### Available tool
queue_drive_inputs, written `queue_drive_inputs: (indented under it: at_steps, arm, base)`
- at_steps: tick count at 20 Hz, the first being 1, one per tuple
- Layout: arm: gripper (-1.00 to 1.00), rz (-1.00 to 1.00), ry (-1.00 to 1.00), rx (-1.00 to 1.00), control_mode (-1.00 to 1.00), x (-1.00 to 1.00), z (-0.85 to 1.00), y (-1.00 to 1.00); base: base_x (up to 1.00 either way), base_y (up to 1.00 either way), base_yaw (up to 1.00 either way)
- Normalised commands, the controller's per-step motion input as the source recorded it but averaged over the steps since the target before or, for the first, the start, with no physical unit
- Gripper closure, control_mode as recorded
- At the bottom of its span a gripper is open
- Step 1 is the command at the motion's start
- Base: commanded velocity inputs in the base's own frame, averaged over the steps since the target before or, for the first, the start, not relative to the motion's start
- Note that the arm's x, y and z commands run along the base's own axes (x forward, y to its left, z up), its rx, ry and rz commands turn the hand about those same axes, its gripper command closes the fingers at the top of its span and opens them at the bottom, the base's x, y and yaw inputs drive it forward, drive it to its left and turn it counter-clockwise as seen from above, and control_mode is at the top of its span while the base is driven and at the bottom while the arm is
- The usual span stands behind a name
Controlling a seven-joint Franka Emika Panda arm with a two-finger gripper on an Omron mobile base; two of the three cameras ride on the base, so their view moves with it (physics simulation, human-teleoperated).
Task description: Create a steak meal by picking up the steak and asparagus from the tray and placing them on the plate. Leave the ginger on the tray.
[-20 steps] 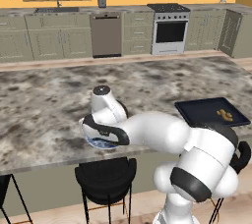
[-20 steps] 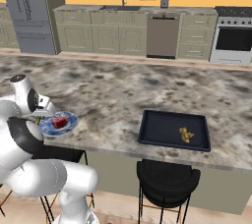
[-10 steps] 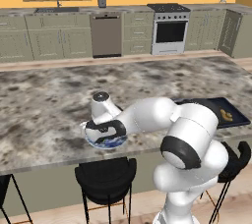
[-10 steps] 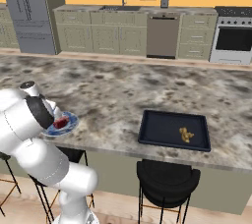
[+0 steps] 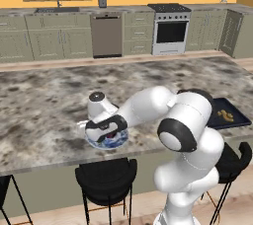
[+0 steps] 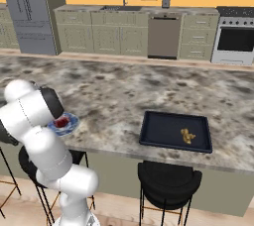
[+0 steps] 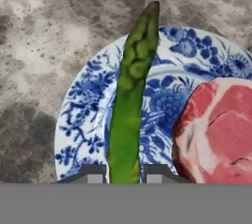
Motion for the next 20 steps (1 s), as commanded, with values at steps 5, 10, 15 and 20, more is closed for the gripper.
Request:
queue_drive_inputs:
  at_steps: [5, 10, 15, 20]
  arm:
    - [-1.0, 0.0, 0.0, 0.0, -1.0, -0.01, 0.09, -0.05]
    - [-1.0, 0.0, -0.01, 0.0, -1.0, -0.22, 0.41, -0.22]
    - [-1.0, 0.0, -0.05, 0.0, -1.0, -0.63, 0.73, -0.13]
    - [-1.0, 0.0, -0.12, 0.05, -1.0, -0.77, 0.53, -0.69]
  base:
    - [0.0, 0.0, 0.0]
    - [0.0, 0.0, 0.0]
    - [0.0, 0.0, 0.0]
    - [0.0, 0.0, 0.0]
